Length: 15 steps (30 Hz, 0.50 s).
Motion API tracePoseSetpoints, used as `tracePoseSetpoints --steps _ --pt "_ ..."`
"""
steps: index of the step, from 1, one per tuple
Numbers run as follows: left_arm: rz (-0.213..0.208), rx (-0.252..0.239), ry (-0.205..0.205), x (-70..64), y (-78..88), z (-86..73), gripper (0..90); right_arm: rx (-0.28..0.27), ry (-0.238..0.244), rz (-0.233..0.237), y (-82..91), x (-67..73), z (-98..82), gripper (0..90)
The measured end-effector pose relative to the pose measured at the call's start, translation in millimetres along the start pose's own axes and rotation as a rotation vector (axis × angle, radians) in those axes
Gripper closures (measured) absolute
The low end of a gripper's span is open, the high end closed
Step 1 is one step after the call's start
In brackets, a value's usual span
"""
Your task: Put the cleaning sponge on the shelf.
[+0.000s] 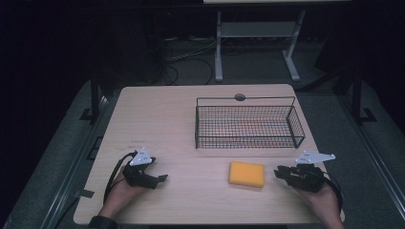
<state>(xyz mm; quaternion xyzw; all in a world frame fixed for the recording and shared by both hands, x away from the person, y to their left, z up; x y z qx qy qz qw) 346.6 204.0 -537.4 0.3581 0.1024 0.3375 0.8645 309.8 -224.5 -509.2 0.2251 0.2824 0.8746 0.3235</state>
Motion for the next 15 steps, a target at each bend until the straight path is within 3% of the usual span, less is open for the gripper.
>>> tracePoseSetpoints --steps 5,15 --pt "0.000 0.000 0.000 0.0 0.0 0.0 13.9 0.002 0.028 0.058 -1.6 15.0 4.1 89.4" --pt "0.000 0.000 0.000 0.0 0.0 0.0 14.0 0.023 0.067 0.155 -9.1 43.7 5.7 89.5"
Point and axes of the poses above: each handheld gripper's, and its own axes: y roughly backward along the jaws, z roughly out of its top, x roughly to its left, the point moved 9 cm from there along -y, roughly forward along the jaws, and after that the axes turned 5 degrees about z, right-handed, at the moved point
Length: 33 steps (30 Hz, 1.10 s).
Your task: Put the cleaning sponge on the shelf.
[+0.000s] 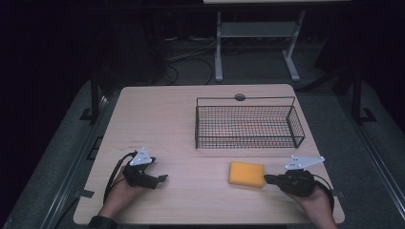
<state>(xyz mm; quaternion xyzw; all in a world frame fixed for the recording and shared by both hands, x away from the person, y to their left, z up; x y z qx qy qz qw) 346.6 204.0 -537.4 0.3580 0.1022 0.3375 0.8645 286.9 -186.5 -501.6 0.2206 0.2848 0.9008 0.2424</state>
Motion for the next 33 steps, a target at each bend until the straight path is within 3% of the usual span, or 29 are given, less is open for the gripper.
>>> tracePoseSetpoints --steps 7,15,33 --pt "0.000 0.000 0.000 0.0 0.0 0.0 14.0 0.013 0.010 0.030 -4.4 10.1 -2.8 89.5" --pt "0.000 0.000 0.000 0.0 0.0 0.0 13.9 0.051 0.015 0.035 -12.1 11.4 -8.1 89.5" --pt "0.000 0.000 0.000 0.0 0.0 0.0 13.9 0.060 0.015 -0.034 -13.2 -10.6 -2.8 89.5"
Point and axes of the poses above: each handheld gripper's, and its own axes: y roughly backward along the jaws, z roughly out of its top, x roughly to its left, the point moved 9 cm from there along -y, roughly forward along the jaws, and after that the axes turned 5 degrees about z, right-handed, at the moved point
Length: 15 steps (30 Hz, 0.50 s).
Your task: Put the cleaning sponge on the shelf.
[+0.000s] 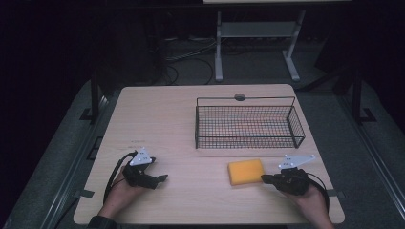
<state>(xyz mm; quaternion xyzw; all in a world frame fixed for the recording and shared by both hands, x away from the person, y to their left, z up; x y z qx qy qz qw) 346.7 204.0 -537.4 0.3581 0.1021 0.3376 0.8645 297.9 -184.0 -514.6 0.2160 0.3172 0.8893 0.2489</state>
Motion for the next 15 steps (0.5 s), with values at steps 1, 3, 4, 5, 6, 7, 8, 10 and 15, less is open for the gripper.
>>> tracePoseSetpoints --steps 1,3,4,5,6,7,8,10,15 --pt "0.000 0.000 0.000 0.0 0.0 0.0 13.9 0.001 -0.008 -0.005 0.3 -1.3 0.3 89.5" --pt "0.000 0.000 0.000 0.0 0.0 0.0 13.9 -0.002 -0.004 -0.008 0.2 -4.4 1.1 89.5" --pt "0.000 0.000 0.001 0.0 0.0 0.0 13.9 -0.003 -0.011 -0.013 0.3 -5.4 1.4 89.5" --pt "0.000 0.000 0.001 0.0 0.0 0.0 13.9 -0.003 -0.011 -0.016 0.3 -7.0 1.9 89.5" --pt "0.000 0.000 0.000 0.0 0.0 0.0 13.9 -0.003 -0.008 -0.018 0.1 -8.3 2.3 89.5" --pt "0.000 0.000 0.000 -0.1 0.0 0.0 13.9 -0.002 -0.015 -0.020 -0.1 -9.0 2.7 89.5" --pt "0.000 0.000 0.000 0.0 0.0 0.0 13.9 -0.001 -0.009 -0.022 -0.5 -10.5 3.2 89.5" --pt "0.000 0.000 0.000 0.0 0.0 0.0 13.9 -0.002 -0.013 -0.025 -1.2 -12.7 4.7 89.5" --pt "0.000 0.000 0.000 0.0 0.0 0.0 13.9 -0.003 -0.011 -0.041 -3.6 -19.9 9.4 89.5"
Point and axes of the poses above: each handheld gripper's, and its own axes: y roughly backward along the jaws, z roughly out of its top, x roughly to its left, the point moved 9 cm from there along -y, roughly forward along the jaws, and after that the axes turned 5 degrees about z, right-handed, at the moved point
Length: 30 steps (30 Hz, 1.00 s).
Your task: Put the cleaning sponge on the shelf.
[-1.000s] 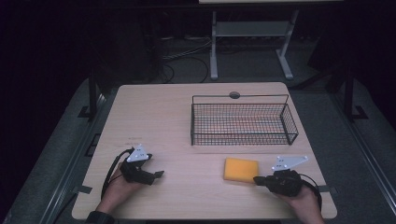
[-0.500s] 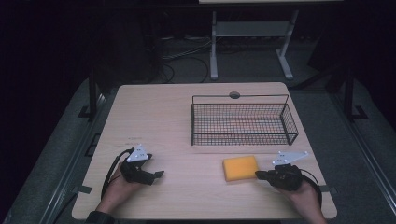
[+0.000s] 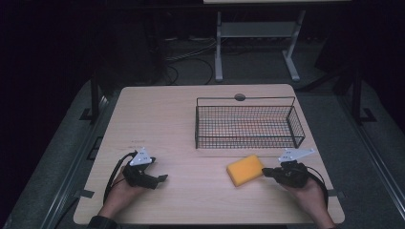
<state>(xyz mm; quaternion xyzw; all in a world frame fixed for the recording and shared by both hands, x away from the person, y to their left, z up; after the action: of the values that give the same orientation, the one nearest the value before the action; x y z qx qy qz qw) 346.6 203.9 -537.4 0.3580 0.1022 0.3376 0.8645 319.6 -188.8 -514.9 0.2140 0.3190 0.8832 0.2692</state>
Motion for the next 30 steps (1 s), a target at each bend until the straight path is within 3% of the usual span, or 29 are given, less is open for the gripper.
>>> tracePoseSetpoints --steps 14,21,30 --pt "0.000 0.000 0.000 0.0 0.0 0.0 13.9 -0.005 -0.005 -0.019 -4.9 -13.1 8.7 89.5" --pt "0.000 0.000 0.001 -0.1 0.0 0.0 13.9 -0.043 -0.026 0.015 -1.4 -1.6 20.0 89.4" --pt "0.000 -0.001 0.001 -0.1 -0.1 0.1 13.9 -0.047 0.014 0.045 -9.6 15.7 33.4 89.4"
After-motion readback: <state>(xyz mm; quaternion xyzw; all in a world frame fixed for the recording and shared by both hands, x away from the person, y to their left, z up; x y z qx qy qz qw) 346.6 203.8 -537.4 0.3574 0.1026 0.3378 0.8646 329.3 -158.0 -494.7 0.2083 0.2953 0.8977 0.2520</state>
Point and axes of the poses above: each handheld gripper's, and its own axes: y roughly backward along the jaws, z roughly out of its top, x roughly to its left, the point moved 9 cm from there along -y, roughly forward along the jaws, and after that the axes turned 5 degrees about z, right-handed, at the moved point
